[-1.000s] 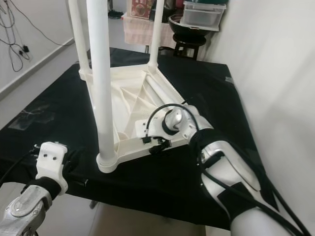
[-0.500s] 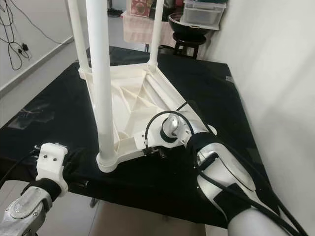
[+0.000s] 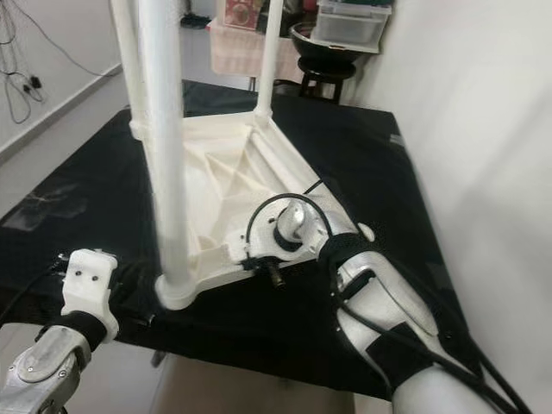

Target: Building children table

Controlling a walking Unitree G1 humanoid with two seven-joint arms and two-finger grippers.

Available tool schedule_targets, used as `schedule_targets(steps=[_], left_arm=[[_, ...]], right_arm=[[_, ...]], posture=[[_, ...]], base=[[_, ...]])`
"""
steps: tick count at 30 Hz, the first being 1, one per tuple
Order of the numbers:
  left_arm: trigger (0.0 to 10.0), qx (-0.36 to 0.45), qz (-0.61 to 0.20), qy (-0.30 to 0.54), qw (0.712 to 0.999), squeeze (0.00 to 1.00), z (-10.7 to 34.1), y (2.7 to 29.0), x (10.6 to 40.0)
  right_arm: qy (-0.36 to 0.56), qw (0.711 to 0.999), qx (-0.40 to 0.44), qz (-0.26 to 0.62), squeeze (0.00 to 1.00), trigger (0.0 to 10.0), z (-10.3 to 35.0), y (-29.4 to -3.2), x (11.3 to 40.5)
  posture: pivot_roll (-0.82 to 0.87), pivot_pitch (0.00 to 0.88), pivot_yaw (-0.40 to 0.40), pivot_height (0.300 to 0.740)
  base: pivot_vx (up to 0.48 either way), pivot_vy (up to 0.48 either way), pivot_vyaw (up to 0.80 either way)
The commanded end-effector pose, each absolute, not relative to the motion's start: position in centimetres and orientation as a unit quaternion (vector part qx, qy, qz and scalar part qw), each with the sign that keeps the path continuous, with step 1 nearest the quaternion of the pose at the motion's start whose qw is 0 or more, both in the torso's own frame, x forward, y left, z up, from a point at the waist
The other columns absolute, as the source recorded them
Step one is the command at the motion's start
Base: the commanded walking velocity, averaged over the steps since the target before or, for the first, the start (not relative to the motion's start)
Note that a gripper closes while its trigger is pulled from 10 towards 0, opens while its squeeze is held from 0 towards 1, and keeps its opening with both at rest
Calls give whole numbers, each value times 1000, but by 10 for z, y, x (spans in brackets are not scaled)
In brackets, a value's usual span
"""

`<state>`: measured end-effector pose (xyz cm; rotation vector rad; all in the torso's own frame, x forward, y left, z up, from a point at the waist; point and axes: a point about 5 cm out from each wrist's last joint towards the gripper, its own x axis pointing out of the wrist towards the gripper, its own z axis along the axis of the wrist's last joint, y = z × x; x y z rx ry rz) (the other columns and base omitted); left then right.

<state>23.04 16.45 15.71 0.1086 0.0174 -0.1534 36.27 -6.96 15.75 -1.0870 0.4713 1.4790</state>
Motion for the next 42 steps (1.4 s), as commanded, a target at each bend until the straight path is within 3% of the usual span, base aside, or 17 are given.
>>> schedule_targets(steps=[1,5,9,13,20,21,23,24,25,26,27,36,42], left_arm=[[10000,52,-81,20,995,0,152,163,230],[10000,54,-82,18,995,0,152,163,232],[10000,54,-82,18,995,0,152,162,232],[10000,56,-84,16,995,0,153,161,233],[10000,58,-85,15,995,0,153,161,233],[10000,59,-85,15,995,0,154,162,234],[10000,60,-85,15,994,0,154,162,234],[10000,61,-85,14,994,0,154,162,234],[10000,61,-85,14,994,0,154,162,234],[10000,62,-85,14,994,0,155,162,234],[10000,63,-84,13,994,0,155,162,234],[10000,67,-79,14,995,0,154,164,235],[10000,73,-86,11,994,0,155,161,237]], right_arm=[[157,622,-399,655,0,0,160,-49,358],[98,685,-323,645,0,0,172,-12,355],[90,696,-318,638,0,0,173,-6,355],[57,766,-292,570,0,0,174,22,356],[31,808,-257,530,0,0,181,48,351],[19,809,-252,531,0,4824,181,57,346],[11,808,-250,533,0,4824,182,63,343],[3,813,-245,529,0,10000,182,69,340],[3,813,-245,529,0,10000,182,69,340],[1,813,-237,532,890,10000,181,72,338],[1,810,-230,539,1000,10000,180,73,336],[-27,815,-237,529,1000,10000,179,53,344],[-43,832,-175,524,1000,10000,192,17,356]], posture=[[42,43,-103,740],[42,27,-100,740],[42,27,-100,740],[50,18,-101,740],[56,18,-98,740],[60,19,-96,740],[60,19,-96,740],[61,21,-95,740],[61,21,-95,740],[66,23,-97,740],[66,23,-97,740],[52,27,-88,740],[36,26,-79,740]], base=[[0,0,0],[0,0,0],[0,0,0],[0,0,0],[0,0,0],[0,0,0],[0,0,0],[0,0,0],[0,0,0],[0,0,0],[0,0,0],[0,0,0],[0,0,0]])
